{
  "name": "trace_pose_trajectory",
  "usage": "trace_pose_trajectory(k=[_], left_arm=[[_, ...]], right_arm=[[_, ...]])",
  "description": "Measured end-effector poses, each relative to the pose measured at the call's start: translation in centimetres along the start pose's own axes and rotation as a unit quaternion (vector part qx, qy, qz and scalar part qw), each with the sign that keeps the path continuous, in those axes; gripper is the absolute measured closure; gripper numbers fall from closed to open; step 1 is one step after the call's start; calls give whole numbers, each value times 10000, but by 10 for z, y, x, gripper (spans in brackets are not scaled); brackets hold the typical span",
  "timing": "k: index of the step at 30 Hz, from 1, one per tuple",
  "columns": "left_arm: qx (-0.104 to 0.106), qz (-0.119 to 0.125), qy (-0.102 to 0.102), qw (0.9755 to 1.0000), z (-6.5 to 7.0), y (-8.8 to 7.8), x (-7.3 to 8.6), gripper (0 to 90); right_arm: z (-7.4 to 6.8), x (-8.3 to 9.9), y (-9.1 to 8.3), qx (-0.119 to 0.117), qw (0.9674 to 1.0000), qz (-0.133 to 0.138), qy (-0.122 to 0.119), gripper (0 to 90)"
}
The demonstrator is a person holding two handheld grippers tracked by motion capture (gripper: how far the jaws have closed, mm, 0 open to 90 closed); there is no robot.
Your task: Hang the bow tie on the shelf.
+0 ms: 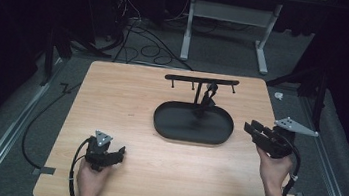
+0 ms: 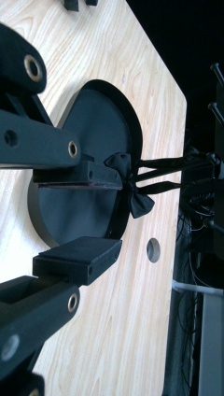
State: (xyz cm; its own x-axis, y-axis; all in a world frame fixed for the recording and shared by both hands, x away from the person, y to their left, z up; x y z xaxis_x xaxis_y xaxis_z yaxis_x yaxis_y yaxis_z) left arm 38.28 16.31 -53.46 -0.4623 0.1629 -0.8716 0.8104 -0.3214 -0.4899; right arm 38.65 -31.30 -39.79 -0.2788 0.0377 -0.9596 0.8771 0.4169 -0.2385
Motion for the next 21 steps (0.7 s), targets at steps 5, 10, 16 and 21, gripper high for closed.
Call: trace_pose_trajectory(k=[5,10,16,21], left_arm=[[4,-9,10,10000,0,0,0,250],[3,-2,2,10000,0,0,0,251],[5,-2,4,10000,0,0,0,250],[5,-2,4,10000,0,0,0,250]], right_arm=[[-1,4,-2,-19,10000,-9,18,665],[-3,9,-4,-38,10000,-41,16,665],[-5,15,-6,-64,9999,-99,20,665],[-7,21,-8,-89,9999,-117,58,665]])
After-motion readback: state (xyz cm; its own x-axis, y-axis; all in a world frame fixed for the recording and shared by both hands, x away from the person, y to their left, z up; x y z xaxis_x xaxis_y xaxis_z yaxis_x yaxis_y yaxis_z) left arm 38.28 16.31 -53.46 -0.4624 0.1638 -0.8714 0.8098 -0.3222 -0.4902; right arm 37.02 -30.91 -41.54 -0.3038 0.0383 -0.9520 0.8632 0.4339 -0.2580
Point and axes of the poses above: each handheld gripper's, and its own axes: y roughly forward along the jaws, x roughly out of its underside, z roughly to its right, the point moved 4 cm from there along y, roughly forward along the jaws, and after that the axes turned 13 degrees about z, right-handed, at the moved point
